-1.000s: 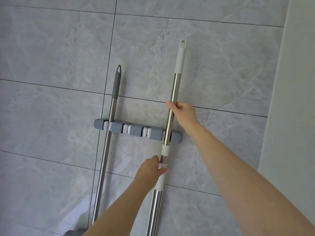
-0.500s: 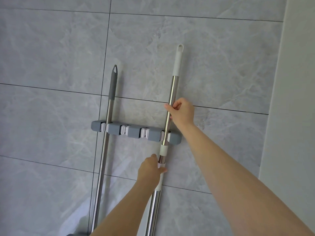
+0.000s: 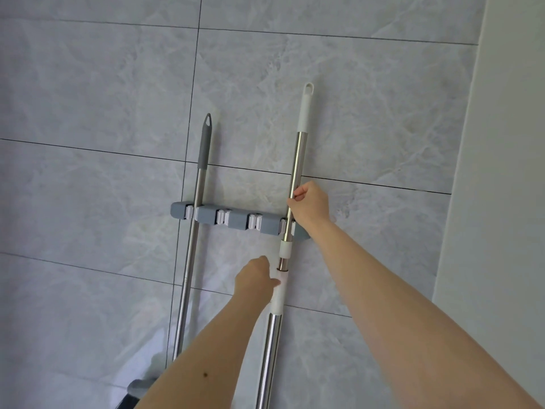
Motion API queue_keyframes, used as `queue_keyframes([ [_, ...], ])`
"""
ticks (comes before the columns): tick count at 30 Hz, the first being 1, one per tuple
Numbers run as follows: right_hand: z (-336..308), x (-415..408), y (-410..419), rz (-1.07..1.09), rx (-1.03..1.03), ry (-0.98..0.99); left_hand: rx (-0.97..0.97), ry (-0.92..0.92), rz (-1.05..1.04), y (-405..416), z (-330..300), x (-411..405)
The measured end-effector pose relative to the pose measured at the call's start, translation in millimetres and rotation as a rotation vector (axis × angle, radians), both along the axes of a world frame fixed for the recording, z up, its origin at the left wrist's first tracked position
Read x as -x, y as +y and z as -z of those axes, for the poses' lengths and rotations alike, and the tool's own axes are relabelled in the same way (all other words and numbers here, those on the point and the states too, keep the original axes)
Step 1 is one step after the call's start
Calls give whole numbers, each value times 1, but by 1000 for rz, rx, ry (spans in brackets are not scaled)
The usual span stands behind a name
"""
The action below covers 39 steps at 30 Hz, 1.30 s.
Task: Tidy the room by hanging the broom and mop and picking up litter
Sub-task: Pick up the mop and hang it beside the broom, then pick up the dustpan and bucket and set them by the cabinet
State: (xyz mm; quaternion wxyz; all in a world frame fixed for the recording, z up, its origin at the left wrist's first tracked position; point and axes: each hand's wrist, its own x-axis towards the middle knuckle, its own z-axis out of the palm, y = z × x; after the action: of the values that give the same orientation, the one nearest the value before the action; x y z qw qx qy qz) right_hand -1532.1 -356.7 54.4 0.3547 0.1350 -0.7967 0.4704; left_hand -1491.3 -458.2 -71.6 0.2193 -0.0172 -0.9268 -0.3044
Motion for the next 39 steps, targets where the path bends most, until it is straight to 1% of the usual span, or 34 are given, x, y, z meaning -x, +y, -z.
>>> queue_keyframes([
  [3, 12, -14, -10, -32, 7, -37, 7, -23, -41, -15, 3, -14],
  [7, 30, -41, -36, -135, 33, -97, 3, -17, -103, -46, 13, -40],
  [10, 47, -62, -61, -239, 29, -186, 37, -69, -168, -78, 20, -66],
  [14, 77, -98, -106, -346, -94, -292, 37, -117, -288, -139, 45, -114],
  [18, 112, -143, -158, -472, -160, -399, 35, -167, -392, -193, 70, -165],
  [22, 155, -188, -212, -607, -314, -475, 30, -220, -530, -247, 101, -225],
  [27, 201, -232, -275, -735, -385, -576, 4, -306, -702, -309, 131, -297],
  [34, 257, -282, -369, -961, -553, -603, -80, -365, -963, -367, 171, -393],
  [39, 286, -326, -423, -1168, -684, -569, -166, -399, -1175, -382, 198, -463],
])
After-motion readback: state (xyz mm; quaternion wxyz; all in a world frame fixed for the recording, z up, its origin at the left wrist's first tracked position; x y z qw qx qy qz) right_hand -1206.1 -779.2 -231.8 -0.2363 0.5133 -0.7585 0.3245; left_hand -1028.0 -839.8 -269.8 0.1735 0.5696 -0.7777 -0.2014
